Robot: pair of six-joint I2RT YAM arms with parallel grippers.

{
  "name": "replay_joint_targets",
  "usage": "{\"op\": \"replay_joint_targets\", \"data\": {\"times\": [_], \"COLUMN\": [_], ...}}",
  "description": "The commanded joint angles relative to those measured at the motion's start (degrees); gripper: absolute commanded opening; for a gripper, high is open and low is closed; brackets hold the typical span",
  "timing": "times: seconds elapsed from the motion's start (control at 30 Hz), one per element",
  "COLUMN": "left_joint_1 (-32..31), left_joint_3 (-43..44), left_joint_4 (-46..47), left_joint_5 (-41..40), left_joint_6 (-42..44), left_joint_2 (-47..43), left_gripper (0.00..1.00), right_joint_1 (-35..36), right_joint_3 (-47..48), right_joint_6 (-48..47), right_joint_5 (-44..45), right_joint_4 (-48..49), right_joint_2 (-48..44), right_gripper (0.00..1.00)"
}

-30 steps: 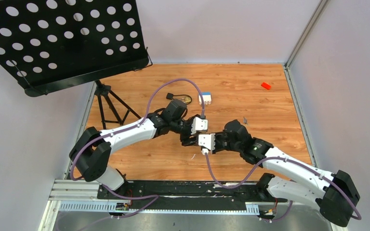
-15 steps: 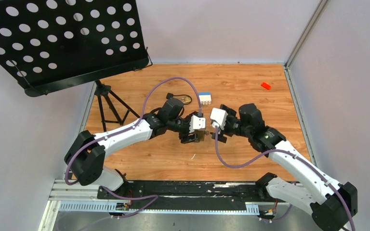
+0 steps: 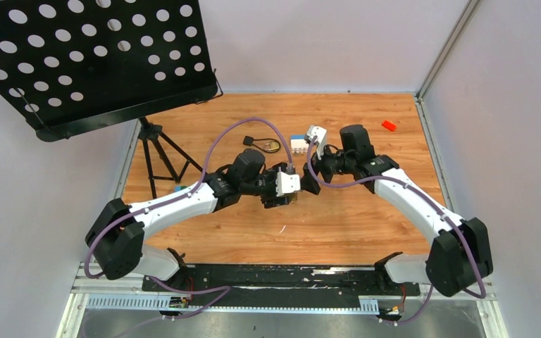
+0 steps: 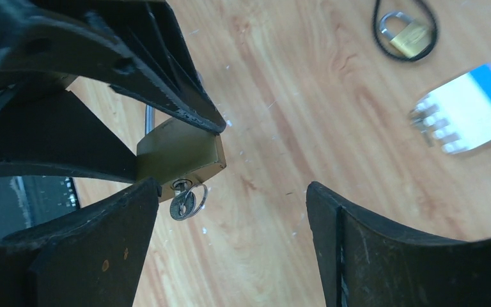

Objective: Unlock with the key

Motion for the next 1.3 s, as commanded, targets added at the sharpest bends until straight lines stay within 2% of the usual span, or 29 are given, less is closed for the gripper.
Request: {"op": "replay_joint_targets", "data": {"times": [0.0,0.33,0.47,0.7,0.83,0.9,0.93,1.0,1.07,1.17,1.2,1.27], "left_joint_1": [-2.1,-5.1,-6.8,-9.0,-9.5,-9.4,-9.5,-9.5,-9.5,-9.4,-9.3,-8.4], "left_joint_3": [0.7,0.8,1.0,0.8,0.8,0.7,0.7,0.8,1.1,0.9,0.8,0.3], "left_joint_4": [8.5,9.3,9.4,10.7,11.1,10.7,10.2,8.3,6.1,3.5,2.4,2.0], "left_joint_5": [-4.6,-10.1,-13.5,-20.0,-22.5,-22.0,-21.2,-18.8,-17.0,-15.7,-15.6,-14.8], "left_joint_6": [-0.2,0.7,1.8,3.7,4.5,4.7,5.0,6.1,6.9,8.2,8.8,8.8], "left_joint_2": [-3.4,-2.5,-1.6,-0.1,0.4,0.3,0.2,-0.2,-0.7,-2.2,-3.1,-4.3], "left_gripper": [0.0,0.0,0.0,0.0,0.0,0.0,0.0,0.01,0.1,0.3,0.4,0.51], "right_joint_1": [-0.9,-1.8,-2.0,-2.2,-2.9,-3.9,-4.5,-5.7,-6.4,-6.6,-6.6,-6.6], "right_joint_3": [2.1,2.2,3.1,3.7,3.8,3.7,3.7,3.3,3.0,2.6,2.5,2.4], "right_joint_6": [5.7,8.7,10.2,11.7,11.7,11.7,11.8,11.9,11.1,8.0,6.3,4.5], "right_joint_5": [-7.6,-12.5,-16.0,-21.9,-23.1,-23.5,-23.5,-23.7,-23.4,-21.7,-21.3,-21.2], "right_joint_4": [0.5,2.2,2.8,3.7,3.7,3.7,3.8,4.0,3.7,2.4,1.7,0.9], "right_joint_2": [2.9,10.0,13.2,17.0,16.8,16.2,15.8,14.8,13.4,10.6,9.6,8.5], "right_gripper": [0.85,0.81,0.72,0.43,0.21,0.05,0.01,0.0,0.0,0.0,0.0,0.0]}}
